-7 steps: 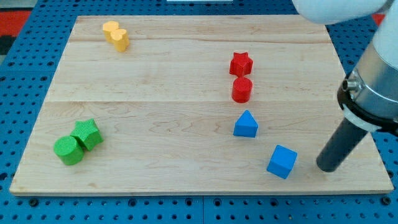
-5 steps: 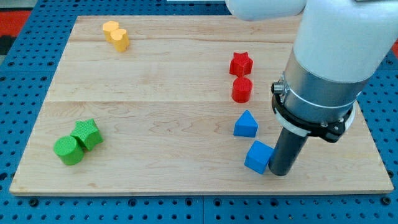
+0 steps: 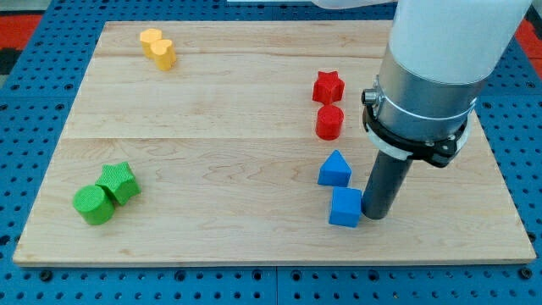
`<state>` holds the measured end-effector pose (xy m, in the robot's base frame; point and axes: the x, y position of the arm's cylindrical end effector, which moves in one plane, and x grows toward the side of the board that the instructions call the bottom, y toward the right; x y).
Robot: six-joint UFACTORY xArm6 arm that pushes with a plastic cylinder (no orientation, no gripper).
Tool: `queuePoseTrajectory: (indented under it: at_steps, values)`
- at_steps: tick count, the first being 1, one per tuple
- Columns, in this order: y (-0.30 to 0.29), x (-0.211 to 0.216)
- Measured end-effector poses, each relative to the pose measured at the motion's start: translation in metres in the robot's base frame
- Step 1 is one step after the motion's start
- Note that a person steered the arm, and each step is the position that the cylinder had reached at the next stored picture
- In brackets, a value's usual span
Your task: Move the blue cube to the bottom center of the board
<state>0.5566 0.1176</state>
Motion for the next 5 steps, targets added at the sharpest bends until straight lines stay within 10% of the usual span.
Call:
queuePoseTrajectory:
  at_steps: [5]
  values:
    - [-0.139,-0.005]
